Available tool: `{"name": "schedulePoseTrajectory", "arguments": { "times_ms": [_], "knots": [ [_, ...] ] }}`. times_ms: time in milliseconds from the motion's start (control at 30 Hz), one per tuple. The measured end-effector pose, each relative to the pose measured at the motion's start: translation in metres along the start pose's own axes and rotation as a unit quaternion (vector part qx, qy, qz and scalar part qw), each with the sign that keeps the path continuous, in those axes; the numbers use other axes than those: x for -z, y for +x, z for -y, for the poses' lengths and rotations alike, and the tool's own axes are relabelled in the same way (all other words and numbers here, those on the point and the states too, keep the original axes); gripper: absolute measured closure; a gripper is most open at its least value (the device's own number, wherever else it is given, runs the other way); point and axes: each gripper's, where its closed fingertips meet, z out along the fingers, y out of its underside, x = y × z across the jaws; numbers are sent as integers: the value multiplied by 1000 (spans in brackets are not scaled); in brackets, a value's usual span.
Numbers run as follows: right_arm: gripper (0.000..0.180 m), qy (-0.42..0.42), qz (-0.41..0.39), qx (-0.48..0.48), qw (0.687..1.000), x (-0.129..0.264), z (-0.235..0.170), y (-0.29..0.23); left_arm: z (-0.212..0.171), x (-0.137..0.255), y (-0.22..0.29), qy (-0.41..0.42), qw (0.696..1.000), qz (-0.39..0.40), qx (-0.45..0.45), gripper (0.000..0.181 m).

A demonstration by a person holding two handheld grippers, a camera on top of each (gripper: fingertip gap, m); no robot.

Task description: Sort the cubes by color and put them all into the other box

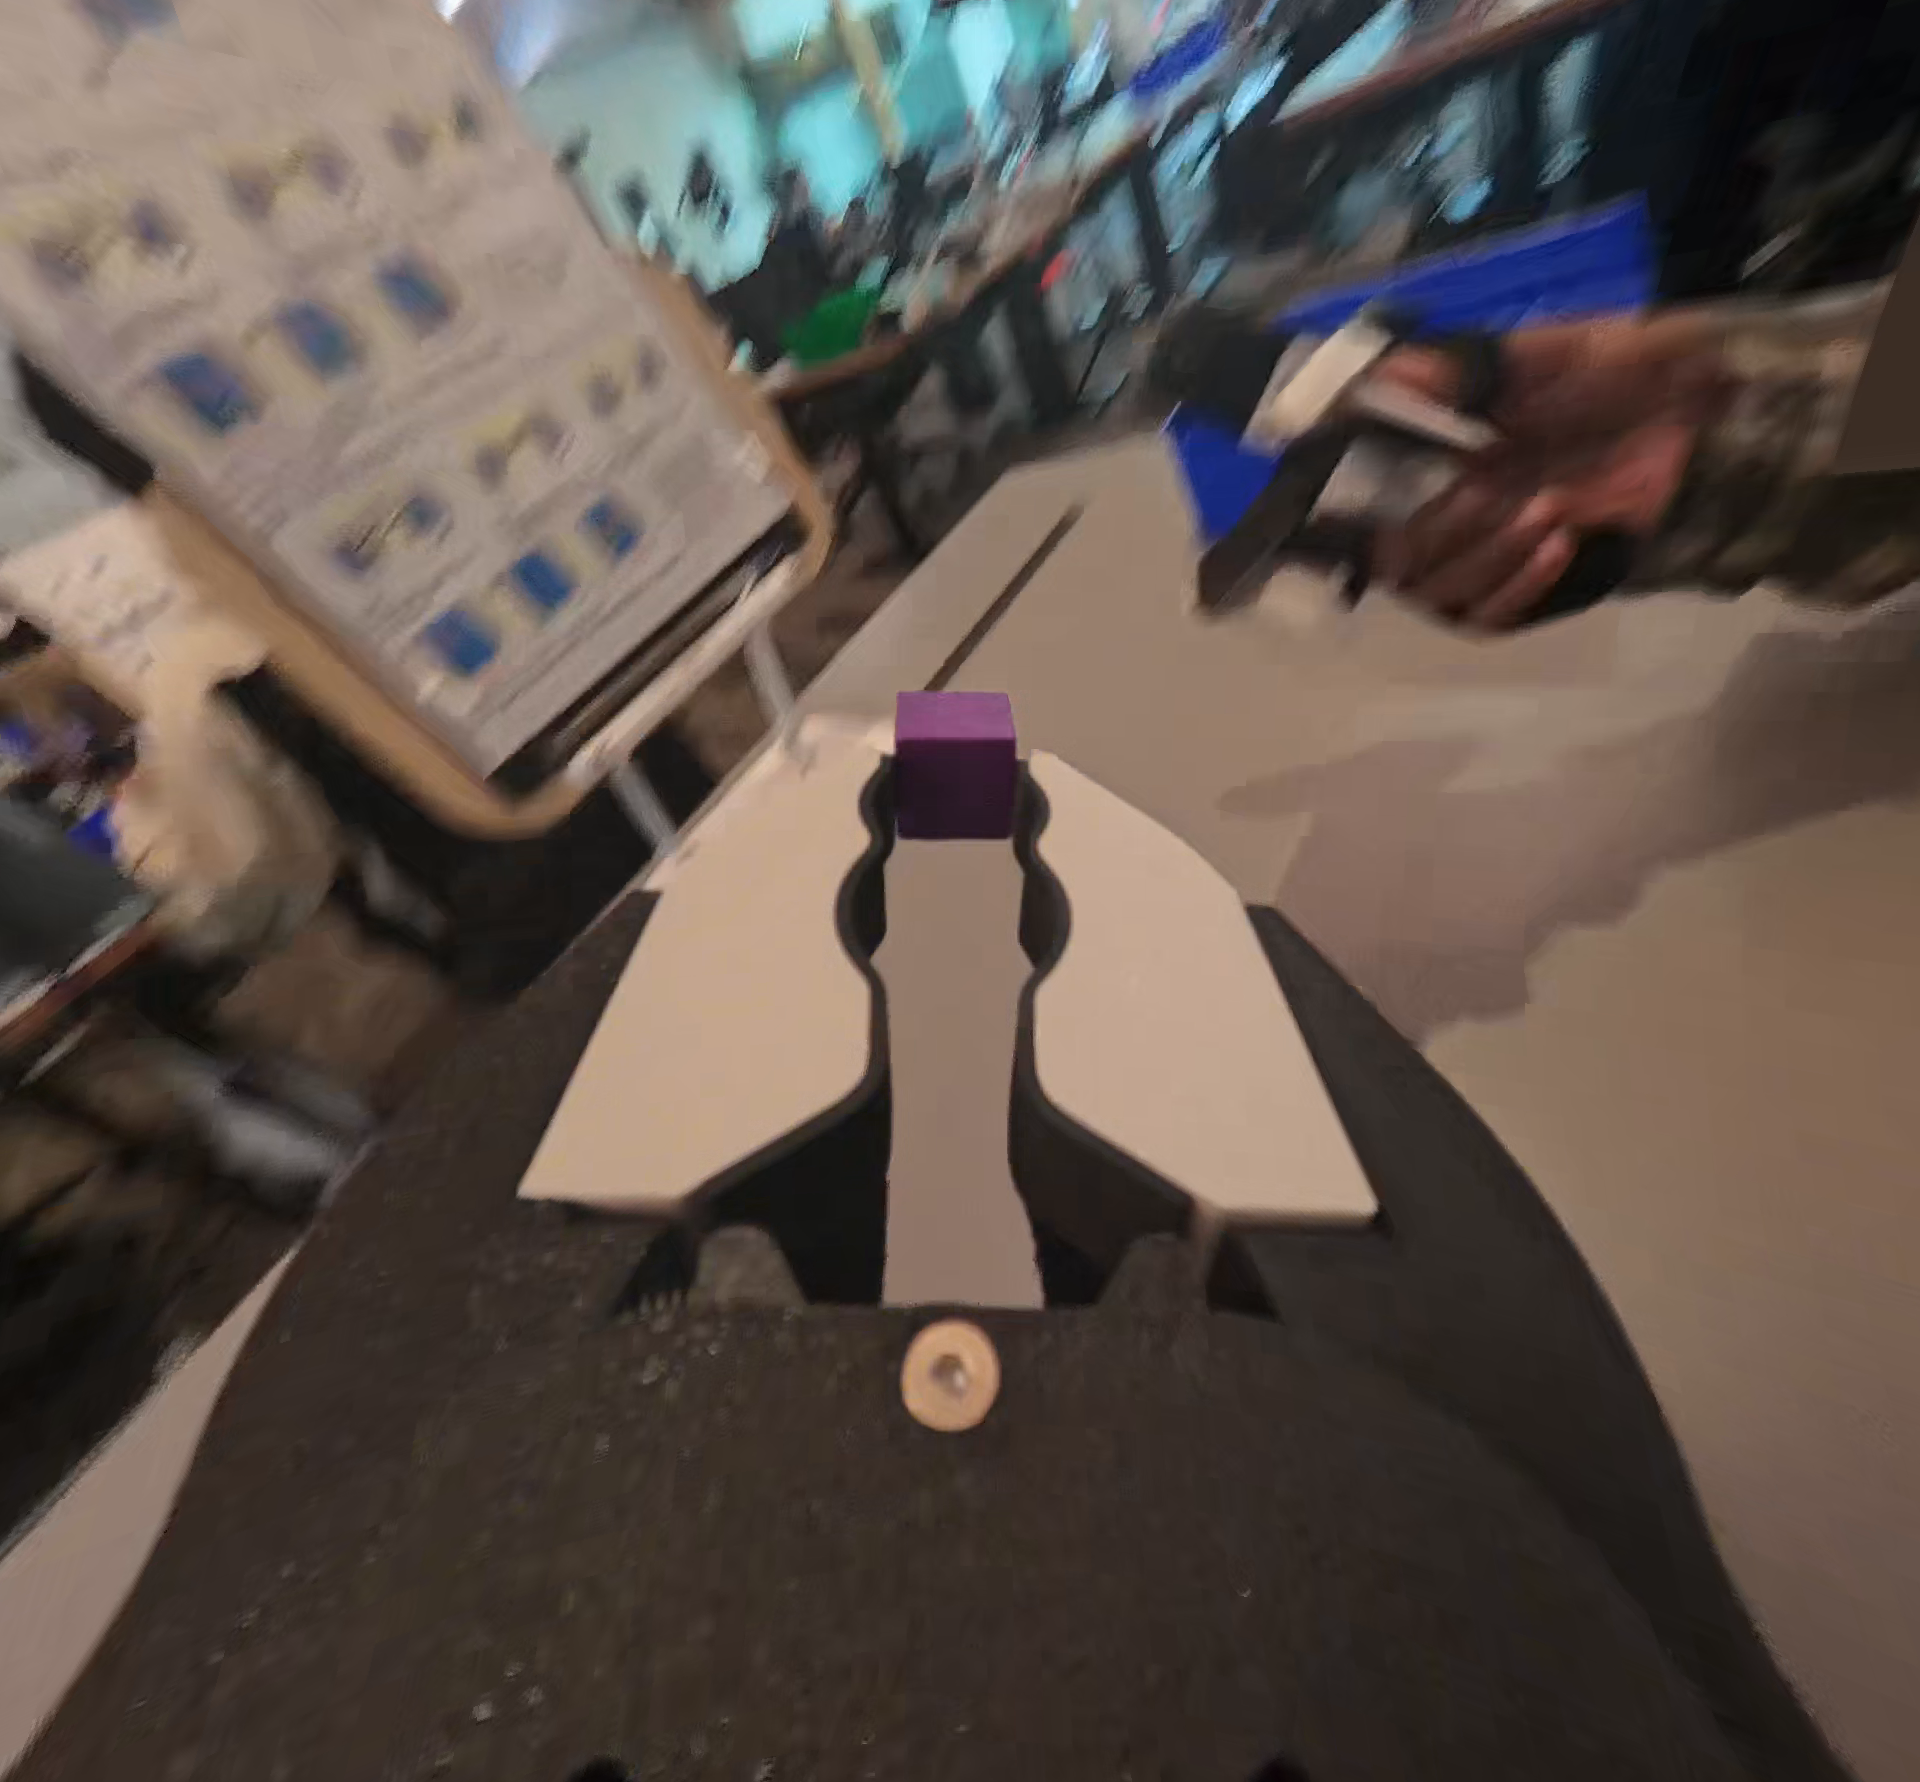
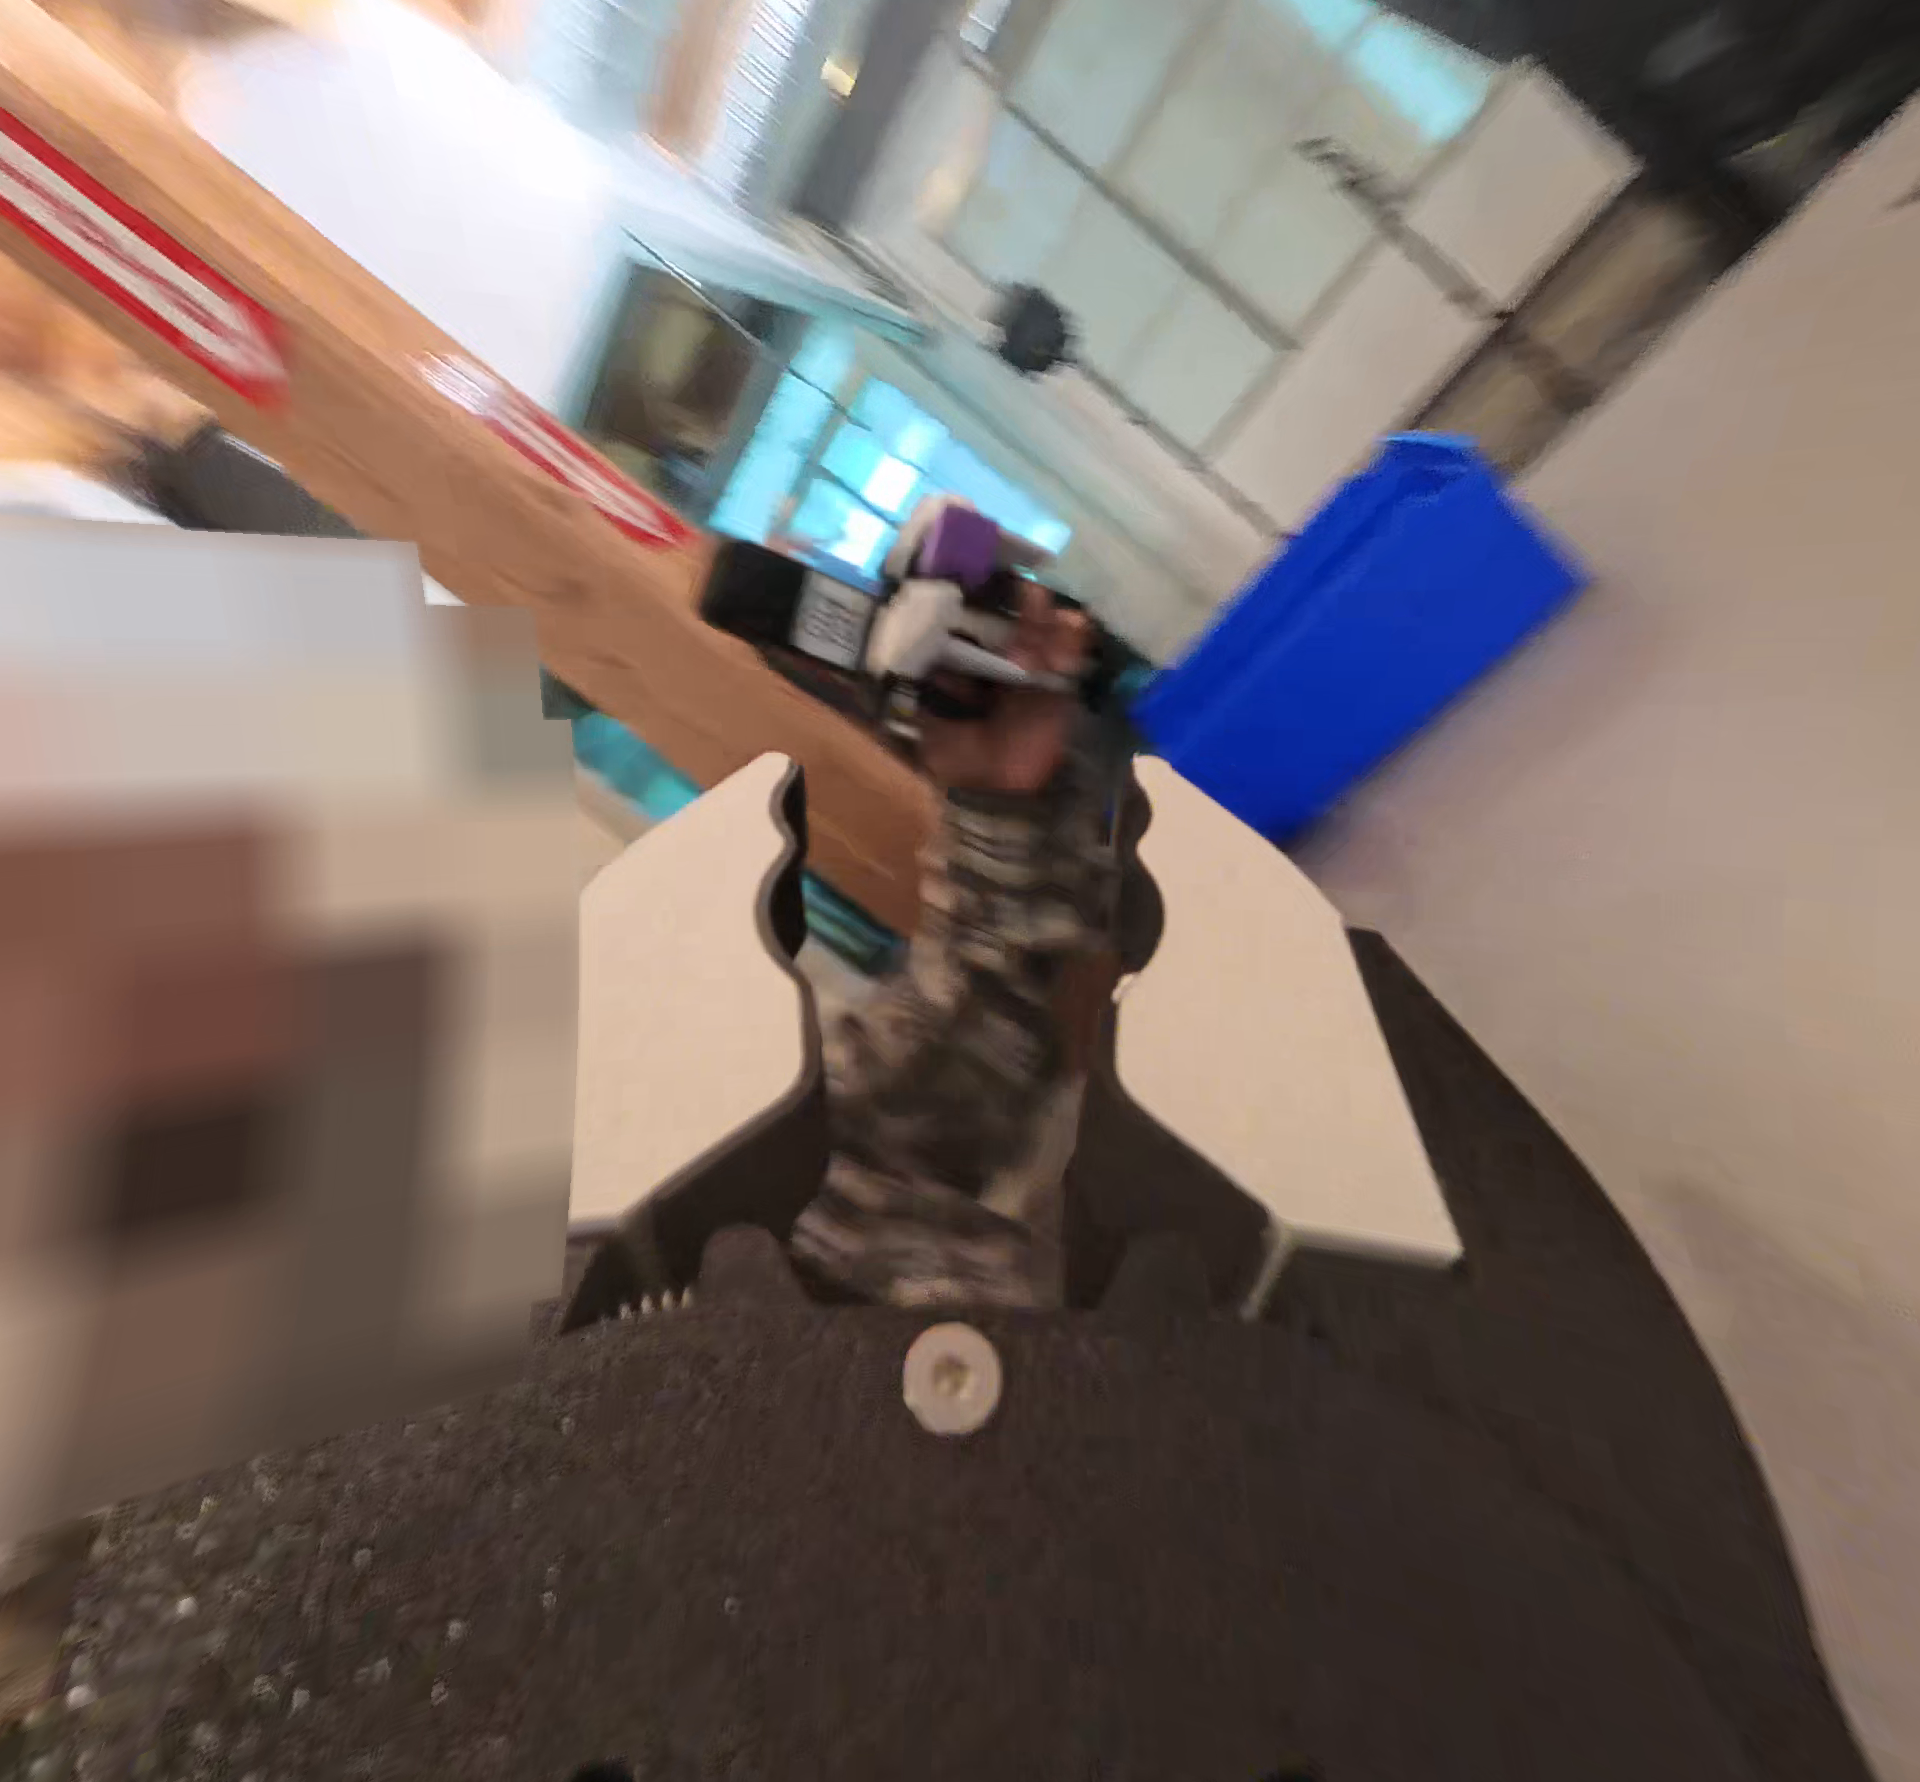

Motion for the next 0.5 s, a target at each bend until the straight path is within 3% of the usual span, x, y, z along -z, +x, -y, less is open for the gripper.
{"name": "schedulePoseTrajectory", "arguments": {
  "times_ms": [67, 200, 367, 500],
  "knots": [
    [124, 12, 60, -81, 995, -2, 5, -11, 23, -36, 28, 61, 997, -42, 0, 160],
    [123, -25, 52, -108, 992, -1, -5, -18, 36, -93, 76, 107, 988, -111, -7, 160],
    [136, -36, 18, -99, 994, 18, -8, -21, 32, -136, 113, 96, 983, -153, -31, 160],
    [158, -34, 23, -100, 994, 36, -7, -27, 39, -156, 127, 104, 979, -173, -27, 160]
  ]
}}
